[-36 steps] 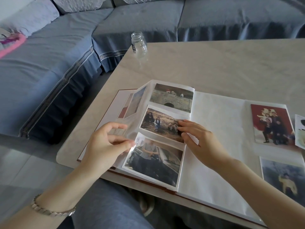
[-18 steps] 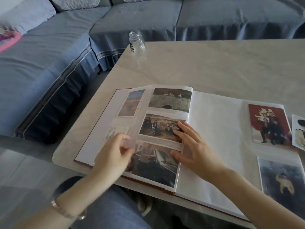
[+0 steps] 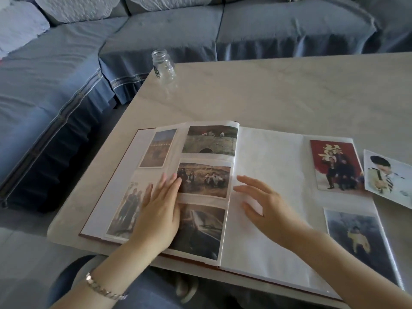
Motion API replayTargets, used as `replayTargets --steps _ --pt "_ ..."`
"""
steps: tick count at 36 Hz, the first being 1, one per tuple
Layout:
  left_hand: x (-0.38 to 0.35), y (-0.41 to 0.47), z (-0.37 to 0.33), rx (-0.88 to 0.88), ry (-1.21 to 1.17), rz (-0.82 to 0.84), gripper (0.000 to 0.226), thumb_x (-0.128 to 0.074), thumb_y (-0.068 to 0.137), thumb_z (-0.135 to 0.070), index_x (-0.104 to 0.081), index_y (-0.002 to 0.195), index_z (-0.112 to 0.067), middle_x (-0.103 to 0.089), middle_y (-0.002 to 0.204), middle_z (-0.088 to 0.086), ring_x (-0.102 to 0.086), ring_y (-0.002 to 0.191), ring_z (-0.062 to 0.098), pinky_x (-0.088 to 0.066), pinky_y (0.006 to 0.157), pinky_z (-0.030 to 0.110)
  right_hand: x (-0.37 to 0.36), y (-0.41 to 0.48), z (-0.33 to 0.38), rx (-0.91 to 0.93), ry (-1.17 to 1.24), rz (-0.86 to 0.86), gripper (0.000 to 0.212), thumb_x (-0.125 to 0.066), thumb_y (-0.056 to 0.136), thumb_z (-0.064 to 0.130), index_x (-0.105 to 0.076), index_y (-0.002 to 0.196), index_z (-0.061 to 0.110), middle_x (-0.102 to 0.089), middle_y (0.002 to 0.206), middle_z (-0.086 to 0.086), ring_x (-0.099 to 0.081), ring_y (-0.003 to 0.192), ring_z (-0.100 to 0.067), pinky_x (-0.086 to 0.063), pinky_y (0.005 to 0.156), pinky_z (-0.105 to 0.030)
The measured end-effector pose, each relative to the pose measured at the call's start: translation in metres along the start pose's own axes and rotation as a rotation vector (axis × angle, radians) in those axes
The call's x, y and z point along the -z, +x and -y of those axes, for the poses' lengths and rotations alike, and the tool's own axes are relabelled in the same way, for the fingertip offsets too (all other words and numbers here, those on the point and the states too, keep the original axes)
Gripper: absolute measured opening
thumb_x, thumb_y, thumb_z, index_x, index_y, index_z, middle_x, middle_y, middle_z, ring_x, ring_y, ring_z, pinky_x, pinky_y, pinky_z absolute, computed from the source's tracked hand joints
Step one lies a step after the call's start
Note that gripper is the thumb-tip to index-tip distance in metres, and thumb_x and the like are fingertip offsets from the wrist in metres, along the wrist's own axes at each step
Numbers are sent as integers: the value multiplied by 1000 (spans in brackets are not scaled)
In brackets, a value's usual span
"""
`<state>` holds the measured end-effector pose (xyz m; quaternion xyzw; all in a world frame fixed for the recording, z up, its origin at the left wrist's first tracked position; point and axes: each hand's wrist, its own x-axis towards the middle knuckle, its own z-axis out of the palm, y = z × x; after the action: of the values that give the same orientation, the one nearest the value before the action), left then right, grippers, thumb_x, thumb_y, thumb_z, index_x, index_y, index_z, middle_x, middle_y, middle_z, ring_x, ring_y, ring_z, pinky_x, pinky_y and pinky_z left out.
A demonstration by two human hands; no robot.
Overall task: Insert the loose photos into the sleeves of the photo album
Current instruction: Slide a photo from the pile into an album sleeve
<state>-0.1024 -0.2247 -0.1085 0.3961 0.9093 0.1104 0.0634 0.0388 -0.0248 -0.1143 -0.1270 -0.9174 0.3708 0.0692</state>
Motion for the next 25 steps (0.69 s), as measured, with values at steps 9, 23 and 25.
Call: replayTargets --steps 9,23,25 --pt "13 50 -105 -169 -397 -110 25 -52 92 -5 -63 113 -11 -56 115 -9 -51 106 2 -32 83 -2 85 -42 -40 -250 -98 -313 26 -64 85 10 -67 109 18 -53 111 13 -54 98 -8 -40 83 -18" --pt "-30 101 -248 245 -925 386 34 -55 89 -14 -51 122 -15 -57 117 4 -56 107 19 -42 83 26 123 -82 -123 -554 -351 -274 43 -62 87 19 -52 128 20 -44 141 -1 -45 125 -27 -36 102 -39" --pt "-33 102 -256 237 -926 413 30 -54 89 -14 -52 118 -16 -59 108 1 -57 102 17 -47 87 31 122 -87 -128 -501 -420 -260 43 -64 84 13 -54 126 18 -49 137 0 -47 124 -28 -36 102 -39"
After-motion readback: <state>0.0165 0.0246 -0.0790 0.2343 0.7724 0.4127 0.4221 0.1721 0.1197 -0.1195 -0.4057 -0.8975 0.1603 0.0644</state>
